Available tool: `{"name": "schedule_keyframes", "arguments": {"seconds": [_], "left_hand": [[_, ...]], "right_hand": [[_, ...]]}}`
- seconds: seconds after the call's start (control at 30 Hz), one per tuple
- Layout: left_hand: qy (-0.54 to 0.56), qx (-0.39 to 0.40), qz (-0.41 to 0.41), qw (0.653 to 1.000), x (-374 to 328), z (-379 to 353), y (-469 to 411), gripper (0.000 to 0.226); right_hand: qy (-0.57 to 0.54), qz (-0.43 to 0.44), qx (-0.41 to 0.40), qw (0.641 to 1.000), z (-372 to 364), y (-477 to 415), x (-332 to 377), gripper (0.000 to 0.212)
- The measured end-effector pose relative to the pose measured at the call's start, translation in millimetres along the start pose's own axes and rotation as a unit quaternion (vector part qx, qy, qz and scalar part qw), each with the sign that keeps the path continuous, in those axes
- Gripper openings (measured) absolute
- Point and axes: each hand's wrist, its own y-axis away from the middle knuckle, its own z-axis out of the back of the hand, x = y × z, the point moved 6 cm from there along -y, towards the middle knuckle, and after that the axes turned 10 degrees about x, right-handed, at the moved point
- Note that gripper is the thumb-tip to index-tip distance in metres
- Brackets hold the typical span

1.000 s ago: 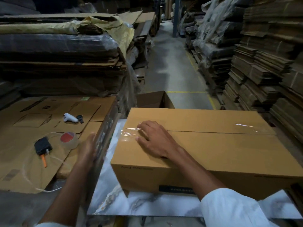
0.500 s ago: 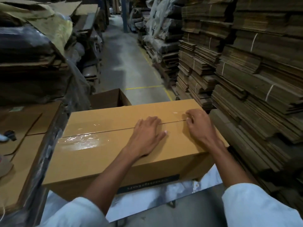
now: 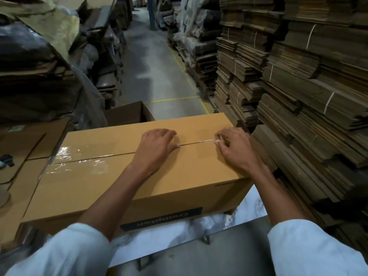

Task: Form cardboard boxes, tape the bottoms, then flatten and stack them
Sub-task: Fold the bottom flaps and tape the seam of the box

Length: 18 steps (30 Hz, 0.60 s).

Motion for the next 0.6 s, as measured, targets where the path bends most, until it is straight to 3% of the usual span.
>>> {"name": "schedule_keyframes", "arguments": {"seconds": [0.23,0.43,0.6], "left_hand": [[-0.172,0.008,-0.201,0.964,-17,15,-10,0.048],[-0.193,-0.019,-0.218,0.956,-23,6,-6,0.039],[-0.244,0.018,-0.226,0.943,-24,8,-6,0.032]], "right_hand": [[-0.025,0.013,0.001,1.000,4,3,-7,0.025],[-0.043,0.023,-0.002,0.999,6,9,-6,0.022],[-0.012,-0.025,-0.040,0.999,0,-3,1,0.042]]}}
